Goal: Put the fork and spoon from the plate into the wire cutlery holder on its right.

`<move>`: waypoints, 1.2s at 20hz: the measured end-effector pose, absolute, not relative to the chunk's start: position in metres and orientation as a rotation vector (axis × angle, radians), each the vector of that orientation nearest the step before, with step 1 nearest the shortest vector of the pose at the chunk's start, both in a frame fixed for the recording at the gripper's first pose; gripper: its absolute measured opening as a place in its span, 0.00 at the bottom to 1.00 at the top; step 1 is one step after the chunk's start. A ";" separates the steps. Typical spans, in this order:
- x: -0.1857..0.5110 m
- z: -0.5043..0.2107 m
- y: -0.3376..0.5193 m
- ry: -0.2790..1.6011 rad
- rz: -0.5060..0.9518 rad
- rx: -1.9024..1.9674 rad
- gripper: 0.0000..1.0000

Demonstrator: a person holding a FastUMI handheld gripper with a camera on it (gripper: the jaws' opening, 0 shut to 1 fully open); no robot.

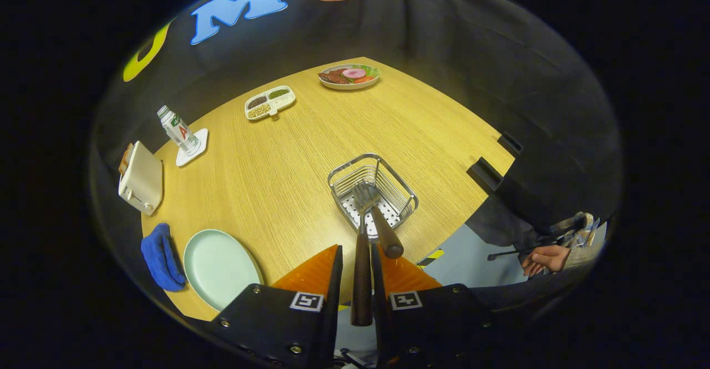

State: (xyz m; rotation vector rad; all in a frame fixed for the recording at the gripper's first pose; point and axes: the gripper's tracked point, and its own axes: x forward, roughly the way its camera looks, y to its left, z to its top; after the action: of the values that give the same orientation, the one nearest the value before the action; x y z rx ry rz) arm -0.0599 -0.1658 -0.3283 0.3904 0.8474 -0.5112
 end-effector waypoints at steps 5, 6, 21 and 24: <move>-0.057 -0.322 -0.168 0.830 -0.512 0.342 0.42; -0.057 -0.320 -0.169 0.823 -0.515 0.333 0.47; -0.044 -0.308 -0.172 0.809 -0.517 0.238 0.82; -0.042 -0.307 -0.169 0.814 -0.504 0.218 0.82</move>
State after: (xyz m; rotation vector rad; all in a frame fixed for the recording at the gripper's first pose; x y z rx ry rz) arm -0.0423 -0.1693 -0.3073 0.2179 0.8139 -0.5043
